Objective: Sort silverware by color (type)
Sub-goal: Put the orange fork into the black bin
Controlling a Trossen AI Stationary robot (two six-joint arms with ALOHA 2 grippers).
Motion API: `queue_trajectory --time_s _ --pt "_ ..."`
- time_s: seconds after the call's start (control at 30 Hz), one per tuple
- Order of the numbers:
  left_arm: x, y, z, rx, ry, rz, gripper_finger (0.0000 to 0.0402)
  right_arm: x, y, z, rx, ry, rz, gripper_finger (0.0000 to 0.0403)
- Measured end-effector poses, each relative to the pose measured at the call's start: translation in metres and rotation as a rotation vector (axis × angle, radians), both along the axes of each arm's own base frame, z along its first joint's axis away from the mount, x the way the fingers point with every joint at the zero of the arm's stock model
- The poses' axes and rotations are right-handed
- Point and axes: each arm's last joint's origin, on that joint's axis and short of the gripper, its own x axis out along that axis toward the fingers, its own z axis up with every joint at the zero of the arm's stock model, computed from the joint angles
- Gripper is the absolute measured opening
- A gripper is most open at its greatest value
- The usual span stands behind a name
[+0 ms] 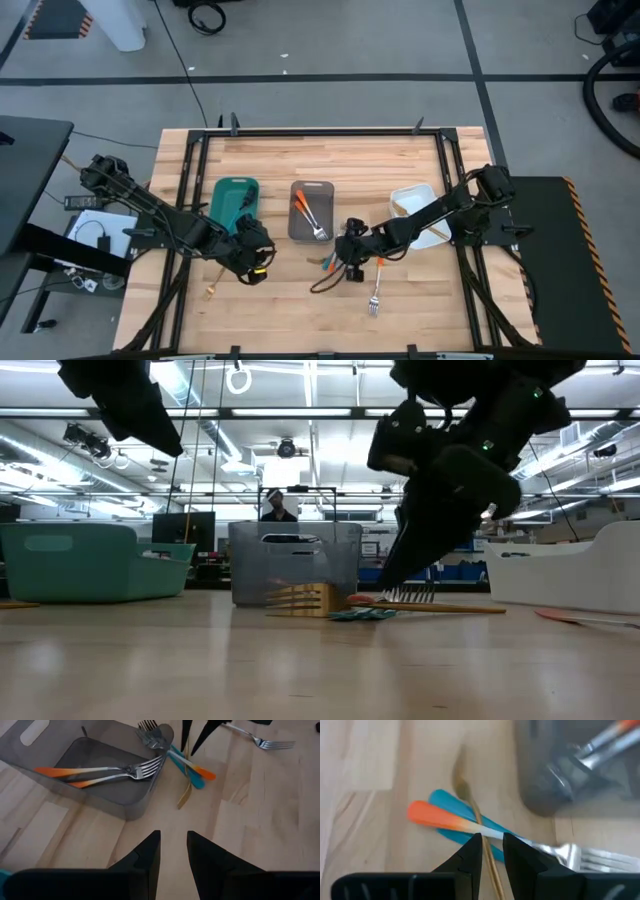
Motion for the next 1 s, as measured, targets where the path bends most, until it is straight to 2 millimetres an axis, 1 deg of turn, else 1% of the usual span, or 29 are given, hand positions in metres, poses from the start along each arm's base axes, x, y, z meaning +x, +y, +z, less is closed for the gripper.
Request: queue_trajectory --time_s 0.07,0.2,0.3,0.4,0.47,0.6,0.7,0.83,1.0 --pt "0.0 0.0 0.0 0.004 0.002 -0.004 0.0103 0.002 0.001 0.003 -0.058 0.014 0.092 0.0085" --pt "0.0 0.0 0.0 0.012 0.005 -0.012 0.0103 0.003 0.001 0.01 -0.174 0.104 0.259 0.0085" --pt "0.0 0.0 0.0 0.021 0.007 -0.021 0.0103 0.009 0.003 0.026 -0.242 0.158 0.319 0.0085" --pt "0.0 0.001 0.0 0.02 0.006 -0.018 0.0103 0.016 0.003 0.034 -0.286 0.231 0.364 0.0084" --pt "0.001 0.002 0.0 0.02 0.006 -0.015 0.0103 0.024 0.005 0.034 -0.305 0.269 0.399 0.0083" --pt "0.001 0.002 0.0 0.019 0.005 -0.015 0.0103 0.036 0.008 0.023 -0.36 0.387 0.493 0.0082" --pt "0.001 0.001 0.0 0.012 0.013 -0.023 0.0103 0.043 0.01 0.02 -0.395 0.45 0.551 0.0082" --pt "0.0 0.001 0.0 0.003 0.02 -0.032 0.0103 0.051 0.011 0.018 -0.464 0.487 0.605 0.0082" --pt "-0.001 0.001 -0.002 -0.007 0.049 -0.048 0.0103 0.055 0.012 0.017 -0.534 0.5 0.695 0.0082"
